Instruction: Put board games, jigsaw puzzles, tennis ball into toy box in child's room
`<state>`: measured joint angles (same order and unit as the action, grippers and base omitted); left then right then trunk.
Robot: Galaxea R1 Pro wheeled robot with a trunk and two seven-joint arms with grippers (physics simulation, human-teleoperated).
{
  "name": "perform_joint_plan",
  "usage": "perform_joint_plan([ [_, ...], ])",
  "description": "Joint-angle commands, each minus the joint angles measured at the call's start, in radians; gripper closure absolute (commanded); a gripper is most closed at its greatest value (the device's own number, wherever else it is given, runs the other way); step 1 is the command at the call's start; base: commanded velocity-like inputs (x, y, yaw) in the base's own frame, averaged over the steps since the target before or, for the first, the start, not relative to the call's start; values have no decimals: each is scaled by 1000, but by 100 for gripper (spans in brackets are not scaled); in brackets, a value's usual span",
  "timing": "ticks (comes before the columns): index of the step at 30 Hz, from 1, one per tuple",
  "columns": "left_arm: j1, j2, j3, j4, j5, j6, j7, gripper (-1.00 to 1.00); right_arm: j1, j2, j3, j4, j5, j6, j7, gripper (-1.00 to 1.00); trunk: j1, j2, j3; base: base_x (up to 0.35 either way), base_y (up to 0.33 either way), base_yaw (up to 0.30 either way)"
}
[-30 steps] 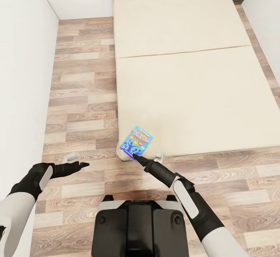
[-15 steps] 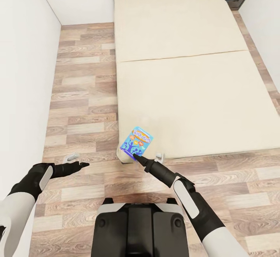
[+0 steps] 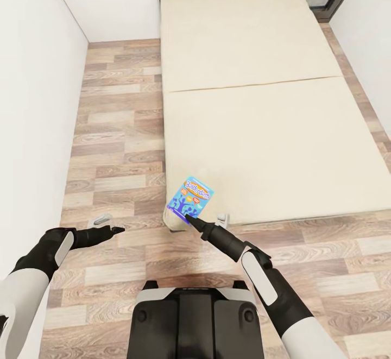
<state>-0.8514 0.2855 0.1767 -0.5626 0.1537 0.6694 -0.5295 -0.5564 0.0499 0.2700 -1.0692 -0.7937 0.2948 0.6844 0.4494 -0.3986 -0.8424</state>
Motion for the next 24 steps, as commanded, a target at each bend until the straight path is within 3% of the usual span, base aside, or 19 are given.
perform_joint_plan([
  [1,0,0,3,0,4,7,-1,-100,0,0,0,0,-10,9,0,100,1,-1,1,0,0,0],
  [24,0,0,3,0,4,7,-1,-100,0,2,0,2,-10,9,-4,100,1,-1,39,0,0,0],
])
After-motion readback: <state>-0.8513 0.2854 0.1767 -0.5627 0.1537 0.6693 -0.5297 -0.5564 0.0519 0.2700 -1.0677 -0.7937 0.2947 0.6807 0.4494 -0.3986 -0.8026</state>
